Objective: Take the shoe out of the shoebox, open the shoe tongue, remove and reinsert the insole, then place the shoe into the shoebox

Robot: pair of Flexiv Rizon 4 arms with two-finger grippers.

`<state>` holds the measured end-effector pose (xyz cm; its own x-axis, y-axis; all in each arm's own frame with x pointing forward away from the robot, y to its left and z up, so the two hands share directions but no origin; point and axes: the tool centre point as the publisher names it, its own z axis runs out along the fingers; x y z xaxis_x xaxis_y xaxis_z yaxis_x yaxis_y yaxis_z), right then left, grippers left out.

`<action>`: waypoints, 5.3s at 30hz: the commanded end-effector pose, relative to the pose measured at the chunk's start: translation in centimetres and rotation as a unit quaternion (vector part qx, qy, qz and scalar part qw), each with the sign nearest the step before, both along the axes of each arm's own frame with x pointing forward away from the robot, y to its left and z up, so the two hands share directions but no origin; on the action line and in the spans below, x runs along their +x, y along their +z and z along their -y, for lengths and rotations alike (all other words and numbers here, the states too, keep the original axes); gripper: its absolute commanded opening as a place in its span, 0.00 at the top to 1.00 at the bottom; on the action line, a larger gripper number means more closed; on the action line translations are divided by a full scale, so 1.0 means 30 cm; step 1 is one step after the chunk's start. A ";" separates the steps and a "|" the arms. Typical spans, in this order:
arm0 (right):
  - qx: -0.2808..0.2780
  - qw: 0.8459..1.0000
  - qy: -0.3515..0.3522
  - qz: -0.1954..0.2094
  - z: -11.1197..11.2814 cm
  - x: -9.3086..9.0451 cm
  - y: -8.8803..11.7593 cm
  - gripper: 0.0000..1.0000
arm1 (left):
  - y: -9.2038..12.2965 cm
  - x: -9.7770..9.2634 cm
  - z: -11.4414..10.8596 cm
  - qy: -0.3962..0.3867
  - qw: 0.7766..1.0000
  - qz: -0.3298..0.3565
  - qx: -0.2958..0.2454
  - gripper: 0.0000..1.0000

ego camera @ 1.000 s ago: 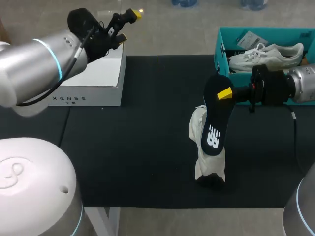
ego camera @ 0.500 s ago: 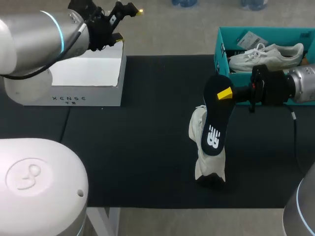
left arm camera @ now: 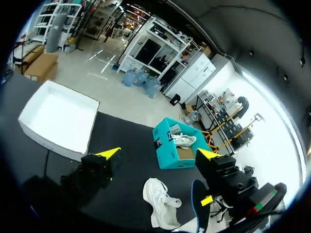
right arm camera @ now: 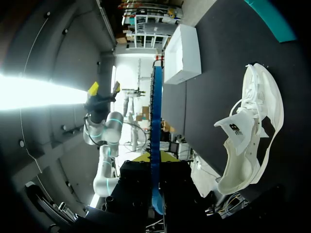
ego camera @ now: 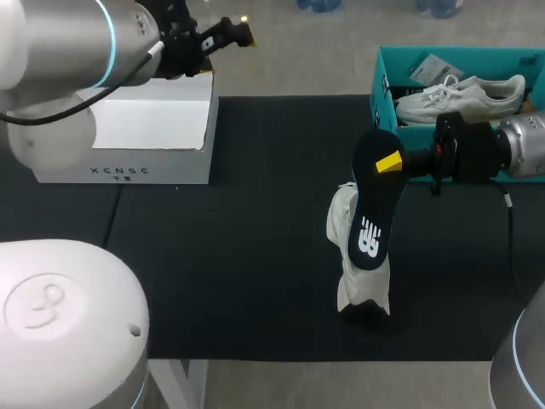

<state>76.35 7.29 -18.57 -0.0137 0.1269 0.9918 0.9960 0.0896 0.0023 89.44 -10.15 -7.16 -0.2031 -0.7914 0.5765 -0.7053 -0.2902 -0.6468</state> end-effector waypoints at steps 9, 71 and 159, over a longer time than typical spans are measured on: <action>-0.001 1.000 -0.001 0.000 -0.001 -0.003 0.000 1.00 | -0.067 -0.054 -0.089 -0.545 0.667 -0.396 0.319 0.00; -0.001 1.000 -0.001 0.000 -0.001 -0.003 0.000 1.00 | -0.196 -0.366 -0.033 -0.614 0.690 -0.155 0.350 0.00; 0.013 0.997 0.078 -0.021 -0.182 -0.035 -0.057 1.00 | -0.056 -0.502 0.369 -0.847 0.184 0.300 0.398 0.00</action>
